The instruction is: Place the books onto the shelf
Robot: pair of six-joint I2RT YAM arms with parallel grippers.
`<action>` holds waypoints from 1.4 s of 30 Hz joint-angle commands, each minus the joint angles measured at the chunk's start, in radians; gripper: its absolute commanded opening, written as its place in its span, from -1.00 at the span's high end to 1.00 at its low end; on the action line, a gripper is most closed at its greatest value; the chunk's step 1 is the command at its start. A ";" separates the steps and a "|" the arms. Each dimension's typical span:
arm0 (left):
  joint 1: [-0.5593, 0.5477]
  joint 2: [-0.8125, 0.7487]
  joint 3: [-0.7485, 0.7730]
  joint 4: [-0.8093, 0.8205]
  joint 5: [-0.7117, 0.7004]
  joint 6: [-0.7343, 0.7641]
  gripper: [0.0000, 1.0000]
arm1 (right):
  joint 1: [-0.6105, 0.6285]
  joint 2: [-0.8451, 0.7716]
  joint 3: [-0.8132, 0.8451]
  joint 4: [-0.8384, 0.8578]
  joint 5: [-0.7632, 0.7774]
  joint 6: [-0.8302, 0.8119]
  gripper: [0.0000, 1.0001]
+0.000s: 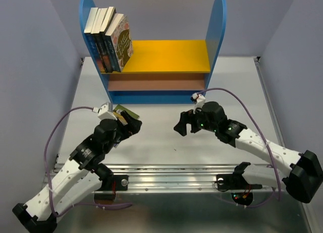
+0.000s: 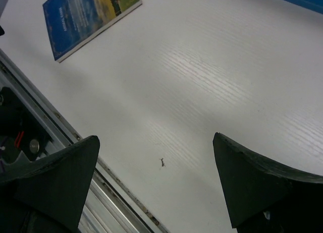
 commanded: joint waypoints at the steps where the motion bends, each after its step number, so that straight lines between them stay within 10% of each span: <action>1: -0.004 0.119 0.032 -0.145 -0.211 -0.180 -0.98 | 0.014 0.124 -0.020 0.153 0.053 0.029 -1.00; 5: 0.054 0.392 0.081 -0.163 -0.368 -0.189 -0.98 | 0.072 0.209 0.009 0.225 0.115 0.037 -1.00; 17: 0.621 0.718 0.101 0.202 -0.237 0.039 -0.88 | 0.258 0.474 0.118 0.337 0.204 0.137 -1.00; 22: 0.684 0.787 0.107 0.331 -0.241 0.101 -0.96 | 0.267 0.475 0.112 0.338 0.198 0.144 -1.00; 33: 0.695 0.933 0.023 0.486 0.077 0.166 -0.91 | 0.267 0.361 0.069 0.298 0.250 0.137 -1.00; 42: 0.421 0.827 -0.031 0.442 0.163 0.173 -0.91 | 0.267 0.347 0.068 0.291 0.288 0.123 -1.00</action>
